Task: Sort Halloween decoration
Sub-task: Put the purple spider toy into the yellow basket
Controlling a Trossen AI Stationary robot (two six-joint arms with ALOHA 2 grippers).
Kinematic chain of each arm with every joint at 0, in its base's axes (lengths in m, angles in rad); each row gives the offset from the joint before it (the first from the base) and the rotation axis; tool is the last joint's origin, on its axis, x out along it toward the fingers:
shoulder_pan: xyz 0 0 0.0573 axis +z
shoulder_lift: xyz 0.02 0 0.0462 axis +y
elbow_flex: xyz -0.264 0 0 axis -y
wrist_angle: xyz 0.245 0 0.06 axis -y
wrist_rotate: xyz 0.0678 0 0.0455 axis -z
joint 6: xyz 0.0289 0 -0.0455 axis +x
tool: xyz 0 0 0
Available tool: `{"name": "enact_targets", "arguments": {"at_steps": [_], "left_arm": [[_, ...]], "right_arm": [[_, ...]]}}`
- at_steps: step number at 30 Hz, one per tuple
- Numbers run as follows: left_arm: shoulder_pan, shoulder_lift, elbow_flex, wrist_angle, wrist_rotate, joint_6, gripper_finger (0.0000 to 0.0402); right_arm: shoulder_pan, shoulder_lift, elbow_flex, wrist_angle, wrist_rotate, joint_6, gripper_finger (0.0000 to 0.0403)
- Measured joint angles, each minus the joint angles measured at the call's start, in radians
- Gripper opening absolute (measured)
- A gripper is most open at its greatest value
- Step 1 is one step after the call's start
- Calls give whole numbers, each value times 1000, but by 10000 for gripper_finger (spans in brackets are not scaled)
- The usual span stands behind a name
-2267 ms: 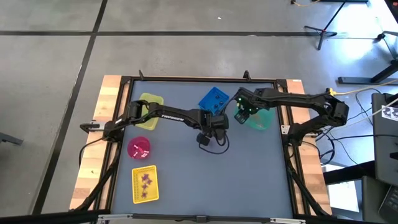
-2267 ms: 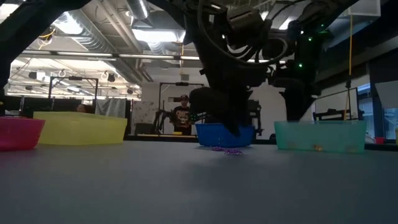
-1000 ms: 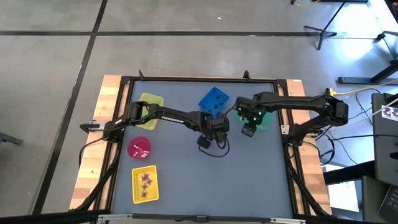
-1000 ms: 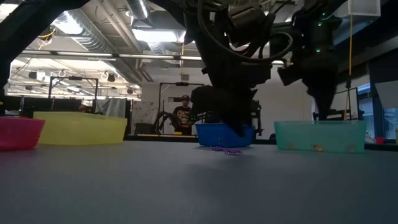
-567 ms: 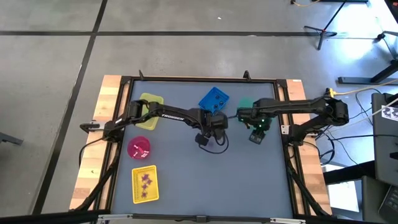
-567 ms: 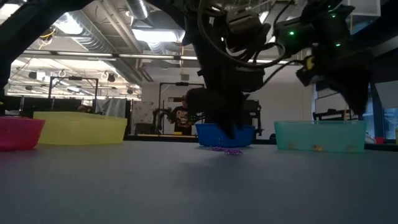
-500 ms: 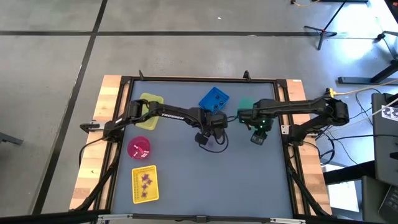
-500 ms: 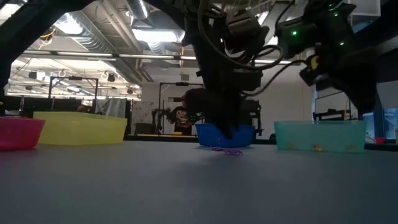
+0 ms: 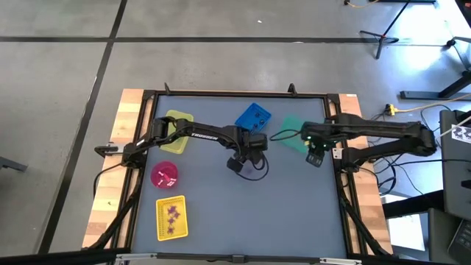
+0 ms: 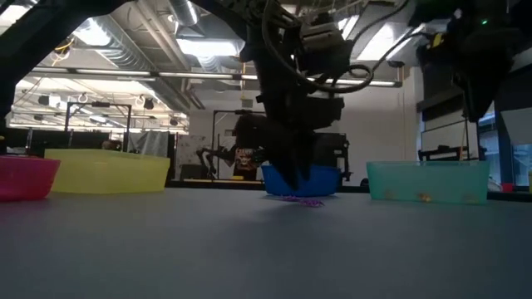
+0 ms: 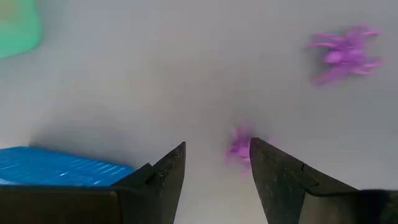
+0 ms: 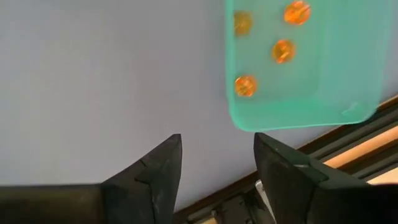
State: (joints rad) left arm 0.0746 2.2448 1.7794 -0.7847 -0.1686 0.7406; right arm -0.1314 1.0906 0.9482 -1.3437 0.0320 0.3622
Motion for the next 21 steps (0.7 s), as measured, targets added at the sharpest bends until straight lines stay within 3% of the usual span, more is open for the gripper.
{"name": "enact_targets", "arguments": {"at_steps": [9,21], "left_arm": [[27,-2,0,-100,127,3,164],[65,15,0,-80,239,28,164]], "right_arm": [[0,-137,-30,26,93,52,200],[0,-166,-164,184,85,52,200]]}}
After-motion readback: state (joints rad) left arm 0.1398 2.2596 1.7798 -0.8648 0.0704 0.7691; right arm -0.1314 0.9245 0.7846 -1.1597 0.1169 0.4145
